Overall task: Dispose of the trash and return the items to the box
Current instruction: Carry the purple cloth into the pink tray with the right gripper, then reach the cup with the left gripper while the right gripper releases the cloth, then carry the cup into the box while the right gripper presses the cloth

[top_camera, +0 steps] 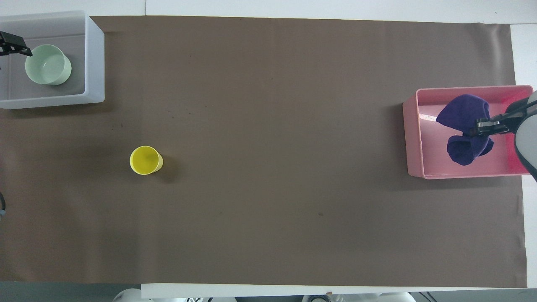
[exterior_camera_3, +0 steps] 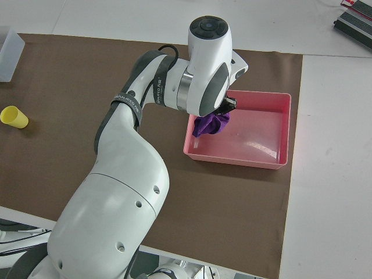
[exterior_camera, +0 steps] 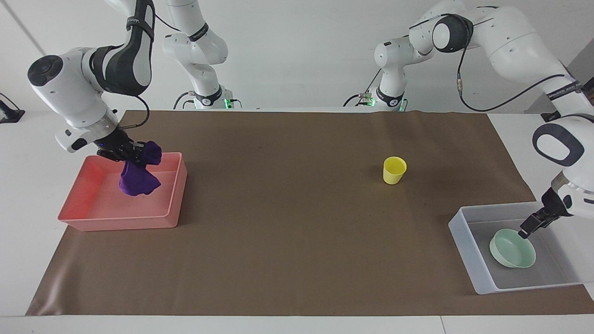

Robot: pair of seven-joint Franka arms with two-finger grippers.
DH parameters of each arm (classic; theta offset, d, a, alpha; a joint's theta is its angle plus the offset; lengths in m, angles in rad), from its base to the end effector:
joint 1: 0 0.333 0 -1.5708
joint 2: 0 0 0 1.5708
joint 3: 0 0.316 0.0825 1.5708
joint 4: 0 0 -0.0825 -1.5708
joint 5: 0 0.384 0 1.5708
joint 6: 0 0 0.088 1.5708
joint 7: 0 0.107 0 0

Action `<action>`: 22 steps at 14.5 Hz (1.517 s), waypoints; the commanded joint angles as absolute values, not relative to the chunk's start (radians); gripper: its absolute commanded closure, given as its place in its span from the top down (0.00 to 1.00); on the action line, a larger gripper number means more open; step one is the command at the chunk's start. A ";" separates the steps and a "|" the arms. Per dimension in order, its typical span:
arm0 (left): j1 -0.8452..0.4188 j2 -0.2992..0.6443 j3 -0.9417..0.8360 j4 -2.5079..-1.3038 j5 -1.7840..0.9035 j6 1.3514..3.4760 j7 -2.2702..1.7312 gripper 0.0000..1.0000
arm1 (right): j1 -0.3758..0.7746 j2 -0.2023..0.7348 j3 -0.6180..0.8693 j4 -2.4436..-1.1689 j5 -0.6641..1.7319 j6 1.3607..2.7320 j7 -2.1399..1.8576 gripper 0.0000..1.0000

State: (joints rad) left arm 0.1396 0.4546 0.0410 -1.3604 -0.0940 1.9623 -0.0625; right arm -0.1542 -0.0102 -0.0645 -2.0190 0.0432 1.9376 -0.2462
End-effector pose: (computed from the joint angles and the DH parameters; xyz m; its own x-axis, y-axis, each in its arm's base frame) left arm 0.6987 0.1157 0.4753 0.9533 0.2669 0.1412 0.2574 -0.9628 0.0821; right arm 0.5299 -0.1148 0.4487 0.9981 0.0122 -0.0596 0.0089 -0.9984 -0.0560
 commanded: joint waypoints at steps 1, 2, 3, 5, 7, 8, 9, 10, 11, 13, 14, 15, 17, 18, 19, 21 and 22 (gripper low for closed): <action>0.078 0.266 0.054 -1.448 -0.084 1.725 -0.089 1.00 | -0.181 -0.043 -0.054 -2.120 0.034 2.025 -0.268 0.10; 0.028 0.220 0.057 -1.492 -0.083 1.673 -0.128 1.00 | -0.187 -0.034 -0.054 -2.140 0.034 2.055 -0.268 0.10; -0.016 0.169 0.054 -1.553 -0.065 1.645 -0.202 1.00 | -0.190 -0.019 -0.054 -2.155 0.034 2.081 -0.271 0.13; -0.111 0.050 0.052 -1.752 -0.006 1.635 -0.241 1.00 | -0.192 0.003 -0.054 -2.174 0.034 2.118 -0.275 0.14; -0.178 -0.059 0.048 -1.981 -0.006 1.751 -0.248 1.00 | -0.202 0.015 -0.054 -2.195 0.032 2.166 -0.276 0.14; -0.207 -0.127 0.046 -2.141 -0.006 1.882 -0.249 1.00 | -0.209 0.018 -0.054 -2.201 0.032 2.184 -0.276 0.15; -0.225 -0.170 0.045 -2.254 -0.006 2.002 -0.247 1.00 | -0.210 0.026 -0.054 -2.206 0.032 2.197 -0.276 0.17; -0.241 -0.179 0.044 -2.319 -0.006 2.079 -0.248 1.00 | -0.210 0.029 -0.054 -2.206 0.032 2.200 -0.276 0.18; -0.256 -0.172 0.044 -2.342 -0.006 2.120 -0.250 1.00 | -0.210 0.031 -0.054 -2.207 0.032 2.201 -0.276 0.19; -0.265 -0.164 0.044 -2.344 -0.006 2.122 -0.252 1.00 | -0.210 0.032 -0.054 -2.206 0.032 2.200 -0.276 0.29; -0.274 -0.164 0.044 -2.353 -0.006 2.121 -0.252 1.00 | -0.210 0.034 -0.054 -2.204 0.032 2.197 -0.276 0.43; -0.278 -0.164 0.044 -2.368 -0.006 2.125 -0.252 1.00 | -0.209 0.034 -0.054 -2.200 0.032 2.185 -0.276 0.60; -0.288 -0.158 0.044 -2.407 -0.008 2.185 -0.268 0.74 | -0.206 0.034 -0.052 -2.189 0.032 2.175 -0.276 0.77; -0.288 -0.149 0.044 -2.420 -0.006 2.224 -0.293 0.28 | -0.198 0.031 -0.052 -2.172 0.032 2.151 -0.276 0.78; -0.288 -0.131 0.046 -2.421 -0.008 2.264 -0.291 0.10 | -0.195 0.031 -0.046 -2.140 0.032 2.107 -0.269 0.78; -0.282 -0.117 0.045 -2.419 -0.008 2.318 -0.305 0.00 | -0.149 0.044 -0.044 -2.086 0.034 2.076 -0.261 0.79; -0.281 -0.115 0.044 -2.416 -0.008 2.319 -0.316 0.00 | -0.131 0.048 -0.043 -2.068 0.034 2.069 -0.259 0.79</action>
